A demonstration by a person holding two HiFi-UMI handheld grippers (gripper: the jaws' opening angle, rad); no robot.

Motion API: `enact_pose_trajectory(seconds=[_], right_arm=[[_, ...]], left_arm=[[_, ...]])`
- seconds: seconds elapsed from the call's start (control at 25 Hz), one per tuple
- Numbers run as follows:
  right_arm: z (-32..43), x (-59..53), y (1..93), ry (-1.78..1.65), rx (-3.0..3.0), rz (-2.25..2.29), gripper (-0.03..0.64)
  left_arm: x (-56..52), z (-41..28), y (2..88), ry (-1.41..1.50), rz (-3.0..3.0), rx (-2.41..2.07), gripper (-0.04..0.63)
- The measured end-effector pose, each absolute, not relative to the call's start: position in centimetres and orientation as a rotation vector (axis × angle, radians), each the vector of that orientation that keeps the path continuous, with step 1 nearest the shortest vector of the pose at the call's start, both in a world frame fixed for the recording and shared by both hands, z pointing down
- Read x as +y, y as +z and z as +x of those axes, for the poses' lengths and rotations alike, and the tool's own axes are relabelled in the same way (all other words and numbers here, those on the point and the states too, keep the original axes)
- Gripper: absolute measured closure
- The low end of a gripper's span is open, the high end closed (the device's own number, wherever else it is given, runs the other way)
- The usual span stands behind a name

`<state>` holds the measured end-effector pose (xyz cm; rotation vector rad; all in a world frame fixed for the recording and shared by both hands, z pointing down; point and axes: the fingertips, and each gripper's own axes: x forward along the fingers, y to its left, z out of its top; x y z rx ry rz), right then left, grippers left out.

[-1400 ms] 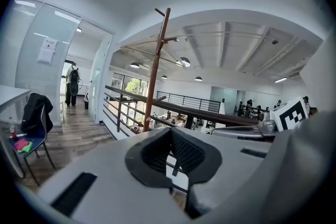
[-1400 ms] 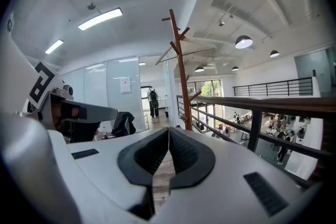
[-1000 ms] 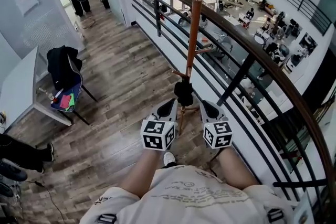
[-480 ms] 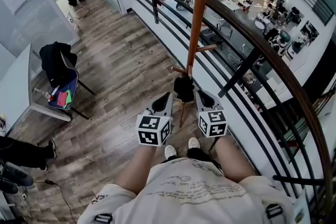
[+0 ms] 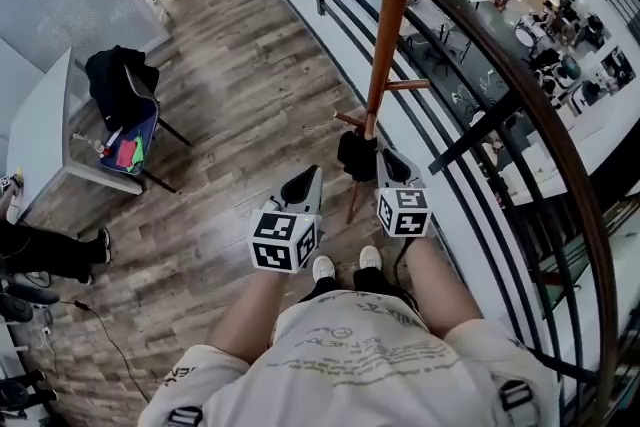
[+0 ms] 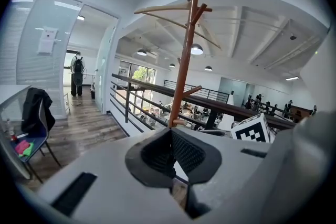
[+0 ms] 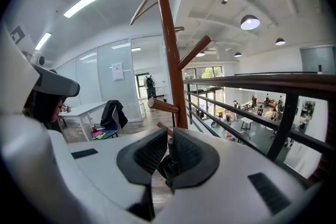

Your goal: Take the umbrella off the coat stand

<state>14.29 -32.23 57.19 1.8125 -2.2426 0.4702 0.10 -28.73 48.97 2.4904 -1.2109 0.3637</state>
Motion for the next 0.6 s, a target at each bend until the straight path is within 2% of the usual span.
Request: enact_pose_trajectory(seconds=[0.12, 0.6], right_arm=[[14.1, -33.1, 58.9, 0.491, -2.237, 1.773, 0.551], [14.1, -36.9, 60.6, 0.480, -2.244, 1.805, 0.528]], left_arm=[[-28.9, -0.6, 49.6, 0.376, 2.461, -1.249, 0.591], [-28.6, -3.8, 50.4, 0.422, 2.361, -1.384, 0.591]])
